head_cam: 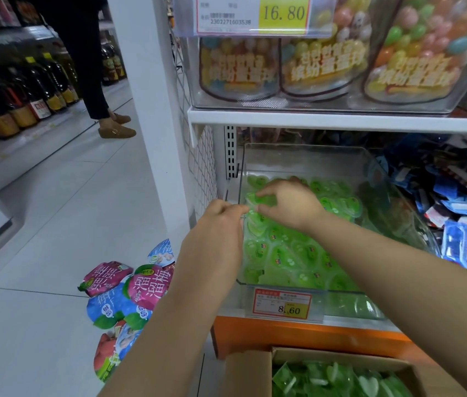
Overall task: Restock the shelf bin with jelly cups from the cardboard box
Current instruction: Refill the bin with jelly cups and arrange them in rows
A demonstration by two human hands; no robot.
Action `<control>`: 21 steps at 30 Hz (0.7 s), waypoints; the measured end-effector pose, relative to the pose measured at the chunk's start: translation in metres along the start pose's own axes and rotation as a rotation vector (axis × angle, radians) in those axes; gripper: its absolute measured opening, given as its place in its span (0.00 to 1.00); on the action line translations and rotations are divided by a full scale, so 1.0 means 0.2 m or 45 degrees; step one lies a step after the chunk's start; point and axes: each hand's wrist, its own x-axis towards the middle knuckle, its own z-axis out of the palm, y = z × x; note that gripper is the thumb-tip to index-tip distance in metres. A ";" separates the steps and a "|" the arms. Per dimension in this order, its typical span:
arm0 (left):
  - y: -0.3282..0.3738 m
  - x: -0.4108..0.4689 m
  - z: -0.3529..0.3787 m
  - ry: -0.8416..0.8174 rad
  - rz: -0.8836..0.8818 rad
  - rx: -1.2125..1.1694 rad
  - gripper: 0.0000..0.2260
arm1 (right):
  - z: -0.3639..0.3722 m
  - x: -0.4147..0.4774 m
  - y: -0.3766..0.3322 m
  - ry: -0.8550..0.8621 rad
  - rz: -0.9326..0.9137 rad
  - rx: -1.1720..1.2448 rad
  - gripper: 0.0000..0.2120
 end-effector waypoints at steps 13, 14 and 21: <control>0.00 0.00 0.01 0.013 -0.003 0.011 0.16 | 0.01 -0.13 0.01 -0.118 -0.136 -0.224 0.27; 0.00 0.00 0.01 0.012 -0.003 0.012 0.16 | 0.01 -0.13 0.01 -0.111 -0.135 -0.222 0.27; -0.01 0.00 0.01 0.019 0.014 0.018 0.16 | -0.05 -0.23 0.01 -0.013 -0.239 -0.134 0.23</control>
